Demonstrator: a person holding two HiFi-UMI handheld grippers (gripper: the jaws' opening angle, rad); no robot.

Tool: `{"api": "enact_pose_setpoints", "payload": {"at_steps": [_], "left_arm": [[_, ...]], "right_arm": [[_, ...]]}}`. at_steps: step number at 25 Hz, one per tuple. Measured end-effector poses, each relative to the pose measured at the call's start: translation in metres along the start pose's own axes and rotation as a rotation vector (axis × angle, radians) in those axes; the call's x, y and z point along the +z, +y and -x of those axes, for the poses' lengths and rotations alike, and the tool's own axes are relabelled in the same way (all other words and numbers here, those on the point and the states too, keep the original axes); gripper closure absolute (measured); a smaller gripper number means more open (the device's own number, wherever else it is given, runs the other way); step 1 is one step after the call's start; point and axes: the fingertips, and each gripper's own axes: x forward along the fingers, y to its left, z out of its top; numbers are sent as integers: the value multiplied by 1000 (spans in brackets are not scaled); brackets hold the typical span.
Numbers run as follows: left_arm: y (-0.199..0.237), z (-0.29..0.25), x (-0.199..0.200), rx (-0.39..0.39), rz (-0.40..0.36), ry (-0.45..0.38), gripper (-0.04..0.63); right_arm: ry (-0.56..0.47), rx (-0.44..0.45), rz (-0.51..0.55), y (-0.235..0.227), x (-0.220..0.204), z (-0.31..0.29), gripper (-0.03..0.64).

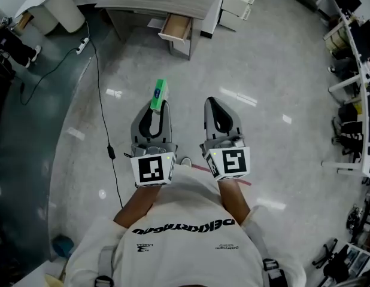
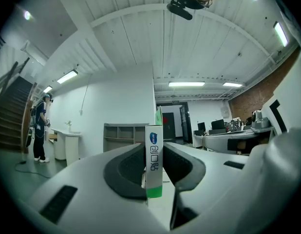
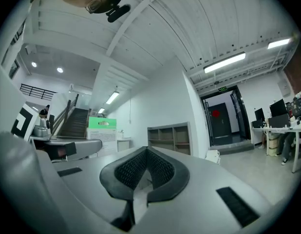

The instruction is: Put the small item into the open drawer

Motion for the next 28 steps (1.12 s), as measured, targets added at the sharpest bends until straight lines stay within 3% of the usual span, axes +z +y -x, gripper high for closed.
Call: {"api": "enact_pose_setpoints", "payload": {"at_steps": [9,17,24,28], "left_arm": [[3,-14,-16,-7,32,32,497],[30,-62,-38,13,54,26,497],[60,-139,-60,-23,87,51,497],[89,-199,-56,-44,108,31,497]], "right_arm": [[7,-1,-27,-9,-11,-18,586],[33,-5,3,-21,-26,-72,586],[54,13,1,-37,-42,-153,586],[39,-25,13,-55,-30,-217,586]]}}
